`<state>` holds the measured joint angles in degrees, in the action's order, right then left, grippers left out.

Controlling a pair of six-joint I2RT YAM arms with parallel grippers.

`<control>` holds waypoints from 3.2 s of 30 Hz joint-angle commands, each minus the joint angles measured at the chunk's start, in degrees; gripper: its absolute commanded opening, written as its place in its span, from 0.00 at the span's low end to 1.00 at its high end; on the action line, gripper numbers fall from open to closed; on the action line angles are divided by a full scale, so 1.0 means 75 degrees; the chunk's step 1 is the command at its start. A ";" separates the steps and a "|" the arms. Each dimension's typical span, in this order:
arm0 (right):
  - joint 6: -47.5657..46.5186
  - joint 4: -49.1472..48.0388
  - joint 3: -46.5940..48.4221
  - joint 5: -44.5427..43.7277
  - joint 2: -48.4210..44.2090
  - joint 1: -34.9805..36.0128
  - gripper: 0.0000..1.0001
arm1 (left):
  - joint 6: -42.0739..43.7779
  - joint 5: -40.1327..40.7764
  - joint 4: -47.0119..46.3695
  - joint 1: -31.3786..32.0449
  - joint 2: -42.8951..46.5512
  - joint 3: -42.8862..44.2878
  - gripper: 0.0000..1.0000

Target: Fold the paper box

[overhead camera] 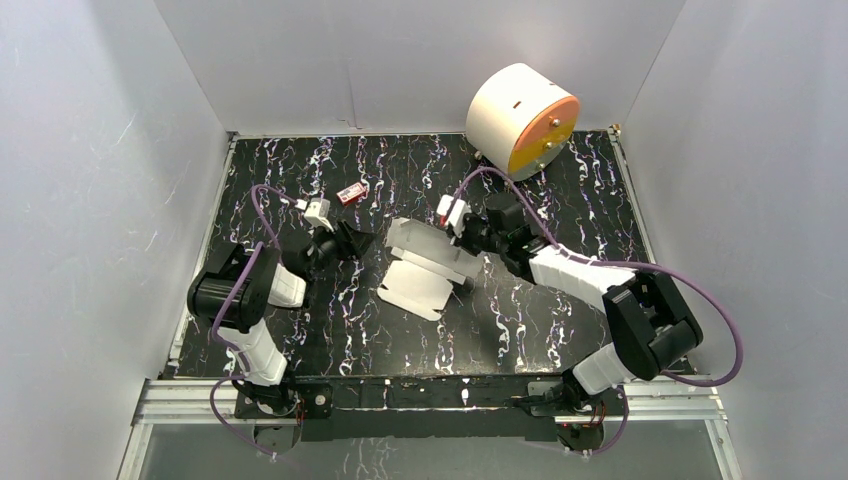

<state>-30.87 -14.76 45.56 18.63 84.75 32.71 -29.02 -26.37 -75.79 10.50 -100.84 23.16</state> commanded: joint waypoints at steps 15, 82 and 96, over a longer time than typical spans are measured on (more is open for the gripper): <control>-0.4507 -0.1719 -0.0550 -0.2293 -0.0565 0.1358 0.00 | 0.0081 -0.0187 0.0674 -0.0147 0.0453 0.0436 0.54; -0.7095 -0.5091 -0.2975 -0.3450 0.0977 0.2490 0.00 | 0.2023 -0.1485 -0.0392 0.1235 -0.0610 0.0810 0.45; -0.7303 -0.5132 -0.2993 -0.3534 0.1030 0.2680 0.00 | 0.2368 -0.1390 -0.0536 0.1408 -0.0863 0.1122 0.46</control>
<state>-84.36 -55.57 23.44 -10.39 91.31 51.31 -14.00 -37.39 -74.54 20.12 -108.84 29.47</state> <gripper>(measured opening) 0.019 0.458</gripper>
